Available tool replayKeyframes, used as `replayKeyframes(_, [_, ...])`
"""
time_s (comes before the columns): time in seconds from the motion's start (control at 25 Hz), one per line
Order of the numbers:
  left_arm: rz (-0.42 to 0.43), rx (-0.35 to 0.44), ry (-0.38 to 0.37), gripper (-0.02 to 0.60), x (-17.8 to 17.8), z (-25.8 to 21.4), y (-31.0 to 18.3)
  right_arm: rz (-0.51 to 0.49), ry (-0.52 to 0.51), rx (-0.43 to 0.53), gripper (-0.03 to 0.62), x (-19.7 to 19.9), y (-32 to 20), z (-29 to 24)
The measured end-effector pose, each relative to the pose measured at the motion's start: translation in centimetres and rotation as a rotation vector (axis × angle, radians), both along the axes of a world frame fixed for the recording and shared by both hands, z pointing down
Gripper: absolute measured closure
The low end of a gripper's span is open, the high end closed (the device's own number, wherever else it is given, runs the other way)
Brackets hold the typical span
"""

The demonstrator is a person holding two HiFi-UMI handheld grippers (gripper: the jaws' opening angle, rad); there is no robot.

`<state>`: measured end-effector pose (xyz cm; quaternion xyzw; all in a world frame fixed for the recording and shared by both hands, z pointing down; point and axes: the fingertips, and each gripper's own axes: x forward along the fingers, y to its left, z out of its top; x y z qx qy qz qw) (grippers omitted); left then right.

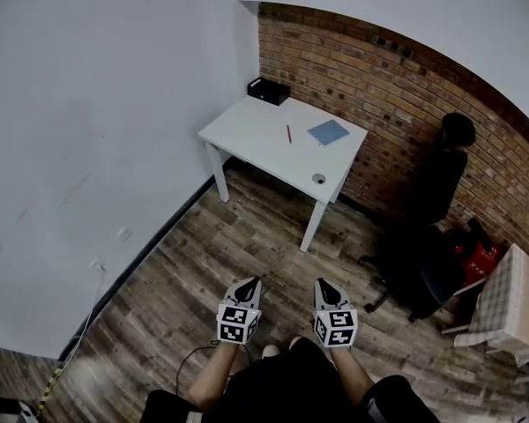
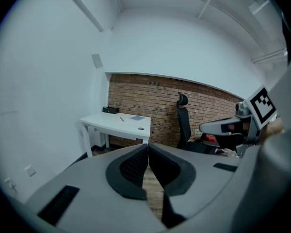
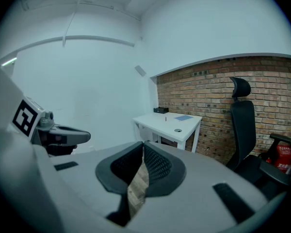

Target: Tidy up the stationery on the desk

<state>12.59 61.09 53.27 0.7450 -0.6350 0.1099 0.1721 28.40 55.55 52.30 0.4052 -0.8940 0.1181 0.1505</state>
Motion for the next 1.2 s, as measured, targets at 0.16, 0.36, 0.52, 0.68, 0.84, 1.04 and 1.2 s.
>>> replayKeyframes(0.16, [0.014, -0.008, -0.001, 0.566, -0.1, 0.6, -1.1, 0.012, -0.002, -0.01, 0.571, -0.2, -1.0, 0.5])
replayKeyframes(0.36, [0.027, -0.02, -0.007, 0.566, -0.4, 1.4, -3.4, 0.028, -0.012, -0.024, 0.57, -0.5, -3.6, 1.3])
replayKeyframes(0.52, [0.032, -0.033, -0.012, 0.566, -1.4, 1.8, -6.2, 0.03, -0.015, -0.029, 0.571, -1.7, -6.7, 1.8])
replayKeyframes(0.68, [0.034, -0.037, -0.022, 0.565, -3.0, 2.0, -9.9, 0.034, -0.025, -0.034, 0.57, -3.3, -10.5, 2.0])
replayKeyframes(0.84, [0.033, -0.026, -0.027, 0.566, -4.5, 1.4, -14.4, 0.03, -0.036, -0.032, 0.57, -5.0, -14.8, 1.8])
replayKeyframes(1.04, [0.021, -0.035, -0.022, 0.566, -6.2, 1.7, -19.6, 0.021, -0.031, -0.044, 0.571, -6.7, -19.9, 2.3])
replayKeyframes(1.2, [0.024, -0.043, -0.017, 0.565, -7.1, 1.9, -24.6, 0.02, -0.025, -0.055, 0.571, -7.7, -25.0, 2.4])
